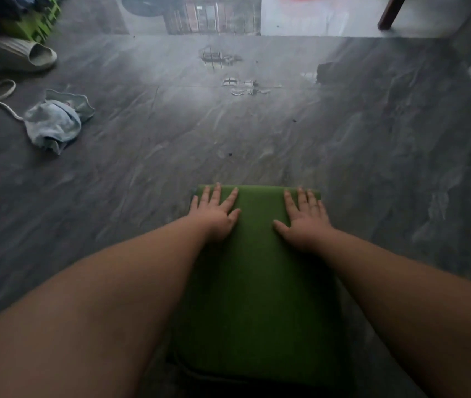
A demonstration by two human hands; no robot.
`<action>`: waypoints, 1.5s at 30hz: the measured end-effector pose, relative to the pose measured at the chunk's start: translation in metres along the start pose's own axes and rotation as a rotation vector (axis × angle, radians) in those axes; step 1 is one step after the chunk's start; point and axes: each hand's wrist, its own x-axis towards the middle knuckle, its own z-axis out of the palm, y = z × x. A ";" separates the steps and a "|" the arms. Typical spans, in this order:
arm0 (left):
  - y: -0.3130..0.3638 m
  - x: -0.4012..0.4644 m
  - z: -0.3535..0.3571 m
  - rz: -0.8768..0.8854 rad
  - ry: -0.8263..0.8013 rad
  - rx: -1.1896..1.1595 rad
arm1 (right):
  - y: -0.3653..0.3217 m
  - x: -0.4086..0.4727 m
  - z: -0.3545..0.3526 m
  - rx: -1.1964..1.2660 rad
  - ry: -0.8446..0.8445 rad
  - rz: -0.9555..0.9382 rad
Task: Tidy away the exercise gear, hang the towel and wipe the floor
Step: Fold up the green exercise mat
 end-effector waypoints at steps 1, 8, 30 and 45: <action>0.001 -0.002 -0.003 -0.007 -0.018 -0.001 | 0.000 -0.003 -0.003 0.002 0.009 -0.007; 0.013 -0.049 0.028 -0.002 0.175 -0.060 | -0.005 -0.085 0.047 0.022 0.244 -0.008; -0.025 -0.144 0.119 -0.415 0.245 -0.737 | 0.006 -0.155 0.091 0.990 0.173 0.345; -0.024 -0.192 0.079 -0.375 0.176 -0.944 | 0.007 -0.204 0.057 1.060 0.162 0.289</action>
